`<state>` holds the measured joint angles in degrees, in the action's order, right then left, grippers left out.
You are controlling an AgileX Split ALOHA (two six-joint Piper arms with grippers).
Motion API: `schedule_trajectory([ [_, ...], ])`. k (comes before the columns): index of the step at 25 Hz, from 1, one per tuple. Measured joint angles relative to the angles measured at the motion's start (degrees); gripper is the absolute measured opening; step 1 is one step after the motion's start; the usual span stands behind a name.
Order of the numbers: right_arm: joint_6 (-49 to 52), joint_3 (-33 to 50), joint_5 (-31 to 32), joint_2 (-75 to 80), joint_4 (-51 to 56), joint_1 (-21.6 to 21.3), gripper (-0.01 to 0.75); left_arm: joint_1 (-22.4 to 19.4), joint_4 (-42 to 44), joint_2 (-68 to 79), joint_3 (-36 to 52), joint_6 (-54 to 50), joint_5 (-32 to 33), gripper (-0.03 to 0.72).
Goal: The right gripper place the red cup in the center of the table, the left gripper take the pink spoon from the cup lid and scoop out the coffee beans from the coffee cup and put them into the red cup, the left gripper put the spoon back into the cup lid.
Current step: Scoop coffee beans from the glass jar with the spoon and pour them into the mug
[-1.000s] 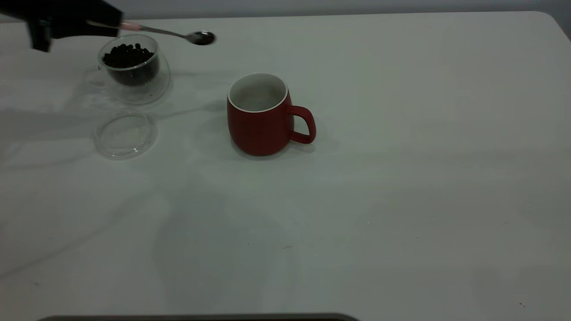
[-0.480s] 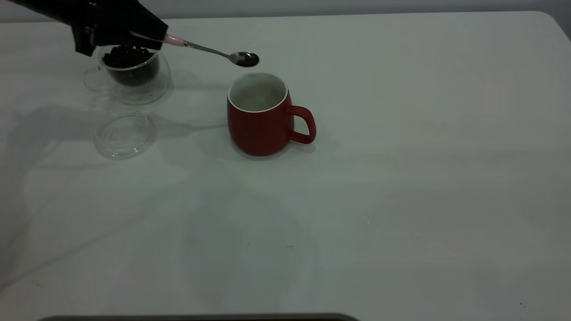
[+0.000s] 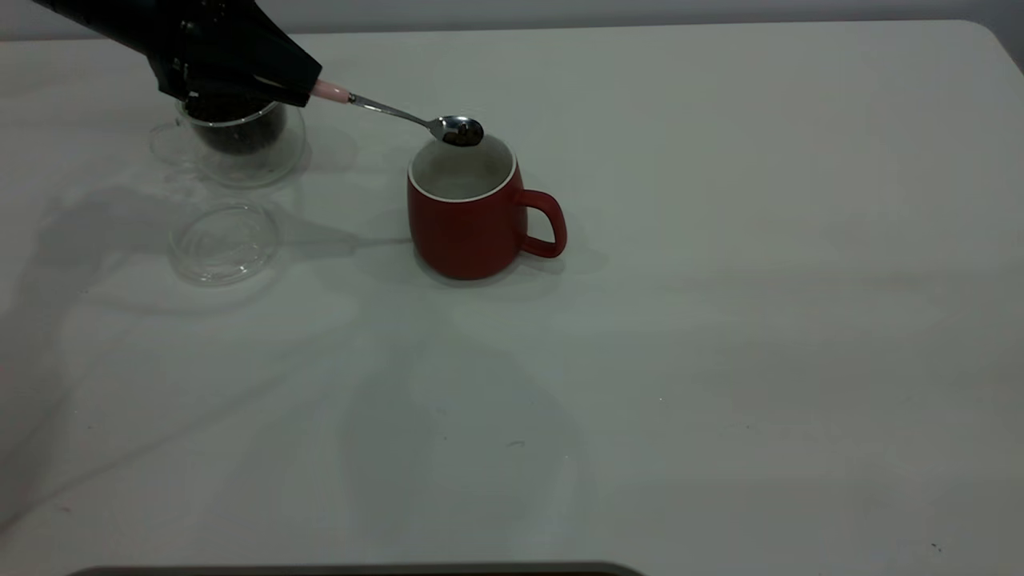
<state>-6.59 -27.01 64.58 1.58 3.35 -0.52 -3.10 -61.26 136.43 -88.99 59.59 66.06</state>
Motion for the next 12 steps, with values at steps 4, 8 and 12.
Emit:
schedule_trajectory([
  [4,0.0,0.0,0.0,0.0,0.0,0.0,0.591,0.05,1.32,0.0,0.0,4.8,-2.42,0.123],
  [8,0.0,0.0,0.0,0.0,0.0,0.0,0.591,0.19,1.5,0.0,0.0,12.62,-6.36,0.123],
  [12,0.0,0.0,0.0,0.0,0.0,0.0,0.591,1.32,-0.25,0.0,0.0,21.61,-9.12,0.123],
])
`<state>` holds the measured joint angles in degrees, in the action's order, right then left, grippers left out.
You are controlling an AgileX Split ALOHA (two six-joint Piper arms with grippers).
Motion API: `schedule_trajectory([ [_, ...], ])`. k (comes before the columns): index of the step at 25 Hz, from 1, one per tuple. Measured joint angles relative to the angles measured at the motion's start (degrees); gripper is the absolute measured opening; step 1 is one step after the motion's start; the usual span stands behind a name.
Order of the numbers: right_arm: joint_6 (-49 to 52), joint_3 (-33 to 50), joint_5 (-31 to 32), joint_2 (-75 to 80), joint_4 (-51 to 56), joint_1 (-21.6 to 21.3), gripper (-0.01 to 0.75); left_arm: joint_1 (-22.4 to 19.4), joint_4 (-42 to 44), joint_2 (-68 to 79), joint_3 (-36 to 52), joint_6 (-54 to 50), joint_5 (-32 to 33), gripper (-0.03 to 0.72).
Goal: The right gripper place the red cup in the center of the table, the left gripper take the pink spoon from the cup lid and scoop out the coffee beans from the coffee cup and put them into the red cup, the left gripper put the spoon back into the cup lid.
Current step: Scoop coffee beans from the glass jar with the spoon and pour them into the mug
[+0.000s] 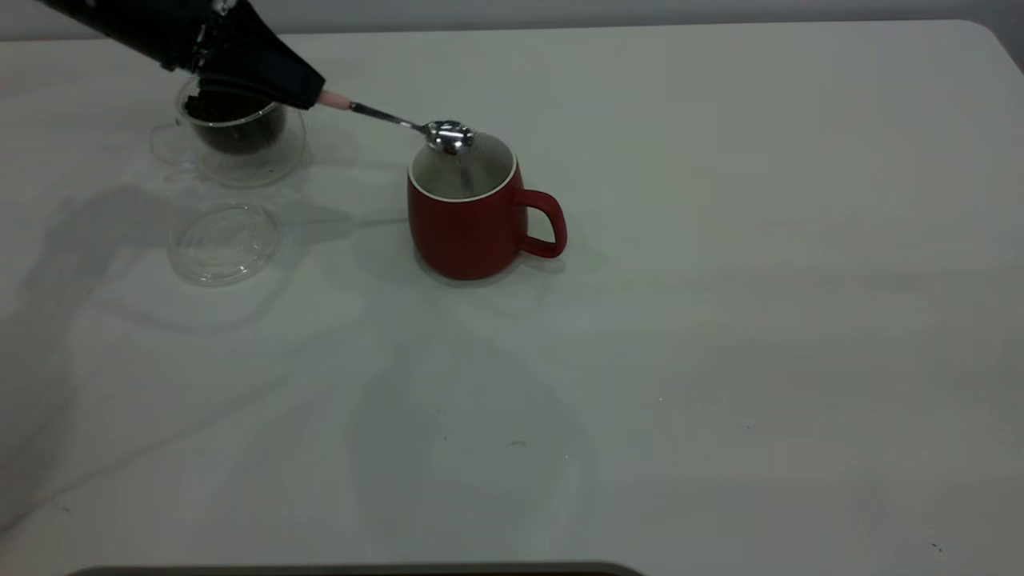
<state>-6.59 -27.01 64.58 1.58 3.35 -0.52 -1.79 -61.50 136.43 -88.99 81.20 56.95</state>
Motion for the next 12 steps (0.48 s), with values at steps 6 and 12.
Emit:
schedule_trajectory([
  [6,0.0,0.0,0.0,0.0,0.0,0.0,0.591,0.66,-1.61,0.0,0.0,4.96,0.93,0.123],
  [12,0.0,0.0,0.0,0.0,0.0,0.0,0.591,-0.85,-1.09,-1.34,0.0,-5.14,7.3,0.123],
])
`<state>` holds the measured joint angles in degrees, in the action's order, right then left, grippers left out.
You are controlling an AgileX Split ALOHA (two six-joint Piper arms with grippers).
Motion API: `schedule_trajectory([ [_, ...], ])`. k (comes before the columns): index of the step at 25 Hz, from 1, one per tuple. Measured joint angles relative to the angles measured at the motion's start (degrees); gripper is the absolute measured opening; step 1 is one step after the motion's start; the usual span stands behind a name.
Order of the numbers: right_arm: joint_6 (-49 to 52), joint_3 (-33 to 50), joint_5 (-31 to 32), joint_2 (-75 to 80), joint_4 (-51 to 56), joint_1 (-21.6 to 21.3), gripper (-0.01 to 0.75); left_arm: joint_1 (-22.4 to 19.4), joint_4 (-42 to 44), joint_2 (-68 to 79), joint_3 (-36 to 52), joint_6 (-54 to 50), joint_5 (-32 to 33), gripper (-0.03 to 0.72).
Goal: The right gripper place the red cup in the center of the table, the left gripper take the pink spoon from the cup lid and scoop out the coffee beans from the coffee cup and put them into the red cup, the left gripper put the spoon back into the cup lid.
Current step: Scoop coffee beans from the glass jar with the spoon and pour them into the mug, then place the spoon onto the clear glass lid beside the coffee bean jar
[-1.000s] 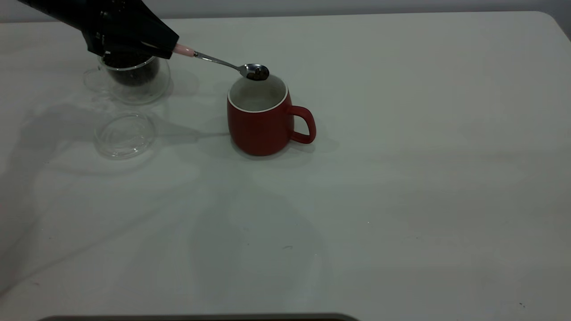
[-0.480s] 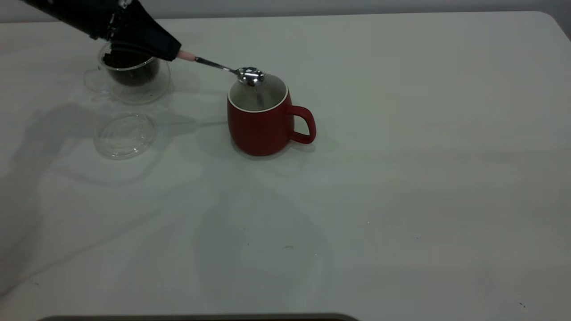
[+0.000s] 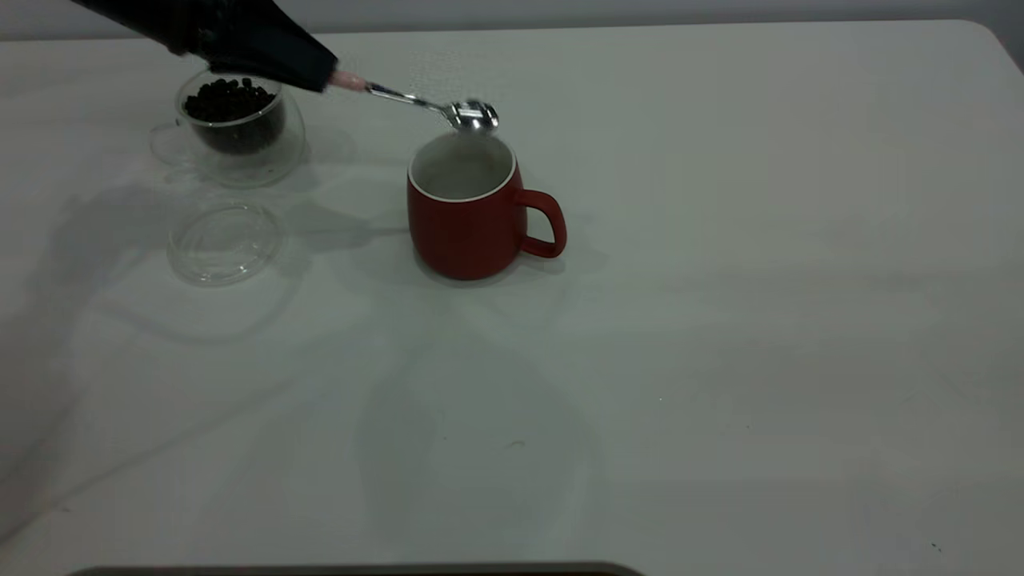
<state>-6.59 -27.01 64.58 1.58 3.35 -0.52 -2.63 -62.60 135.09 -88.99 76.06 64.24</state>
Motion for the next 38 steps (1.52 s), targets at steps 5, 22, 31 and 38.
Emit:
schedule_trajectory([
  [5,0.0,0.0,0.0,0.0,0.0,0.0,0.591,-4.69,3.25,-1.85,0.07,-9.23,2.2,0.123],
  [22,0.0,0.0,0.0,0.0,0.0,0.0,0.591,-23.53,2.7,-8.97,16.91,-12.74,2.31,0.123],
  [31,0.0,0.0,0.0,0.0,0.0,0.0,0.591,-27.02,5.94,-6.25,18.02,-14.26,-0.16,0.123],
  [38,0.0,0.0,0.0,0.0,0.0,0.0,0.591,-27.3,5.94,-0.04,16.1,-13.4,-3.11,0.123],
])
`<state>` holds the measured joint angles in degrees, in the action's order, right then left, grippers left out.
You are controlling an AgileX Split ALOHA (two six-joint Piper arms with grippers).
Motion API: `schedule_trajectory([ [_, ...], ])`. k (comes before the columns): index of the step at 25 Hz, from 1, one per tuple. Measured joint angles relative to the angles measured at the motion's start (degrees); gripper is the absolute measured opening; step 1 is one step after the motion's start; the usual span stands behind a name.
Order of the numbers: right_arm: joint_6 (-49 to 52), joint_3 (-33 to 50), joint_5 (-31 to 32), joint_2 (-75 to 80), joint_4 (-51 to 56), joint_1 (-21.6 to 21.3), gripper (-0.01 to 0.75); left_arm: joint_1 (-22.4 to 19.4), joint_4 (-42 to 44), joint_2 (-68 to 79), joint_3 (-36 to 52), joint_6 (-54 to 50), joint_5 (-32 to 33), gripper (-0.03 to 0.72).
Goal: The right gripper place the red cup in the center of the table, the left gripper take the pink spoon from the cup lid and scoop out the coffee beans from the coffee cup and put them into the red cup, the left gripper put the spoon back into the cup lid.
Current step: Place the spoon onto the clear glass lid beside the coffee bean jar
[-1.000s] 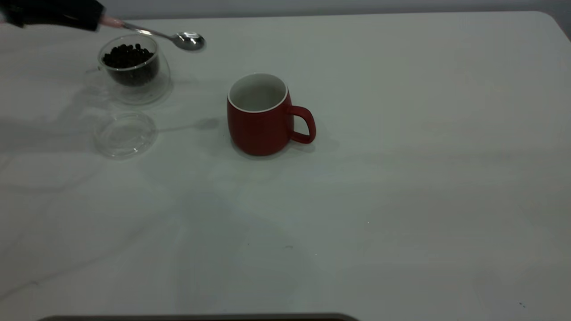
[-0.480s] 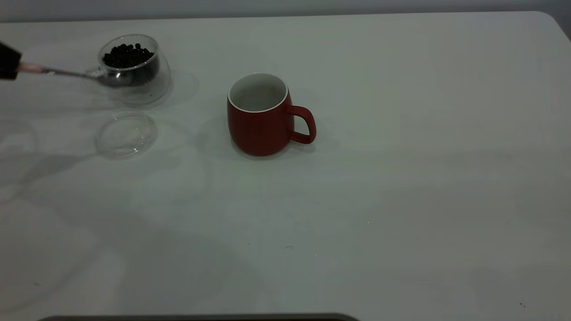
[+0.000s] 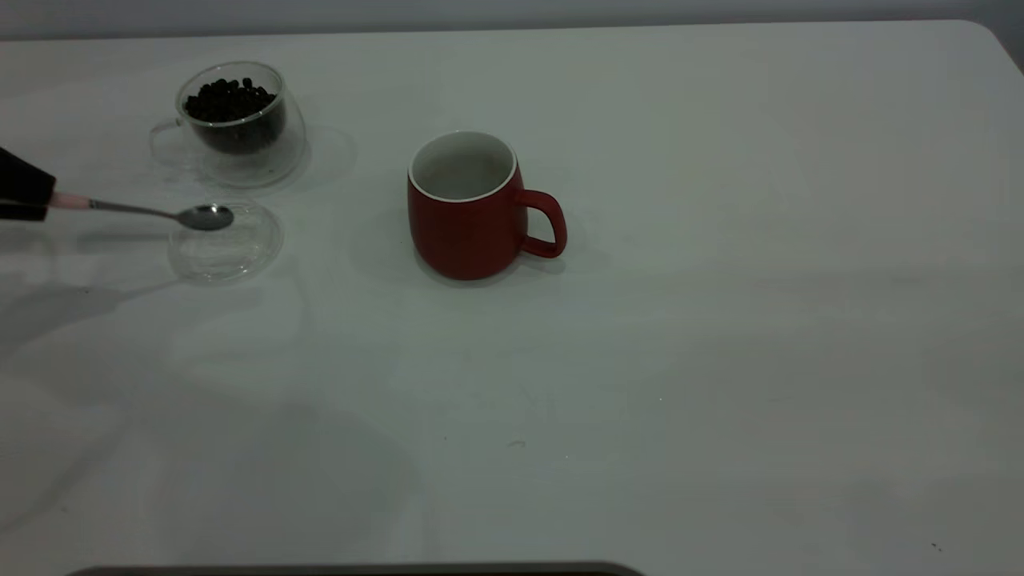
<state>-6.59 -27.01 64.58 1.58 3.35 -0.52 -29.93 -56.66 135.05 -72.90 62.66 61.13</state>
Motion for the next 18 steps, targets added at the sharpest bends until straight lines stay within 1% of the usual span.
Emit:
schedule_trajectory([
  [12,0.0,0.0,0.0,0.0,0.0,0.0,0.591,0.0,-0.43,7.21,-7.06,0.12,0.09,0.123],
  [18,0.0,0.0,0.0,0.0,0.0,0.0,0.591,0.0,-1.76,9.33,-7.48,1.68,0.09,0.123],
])
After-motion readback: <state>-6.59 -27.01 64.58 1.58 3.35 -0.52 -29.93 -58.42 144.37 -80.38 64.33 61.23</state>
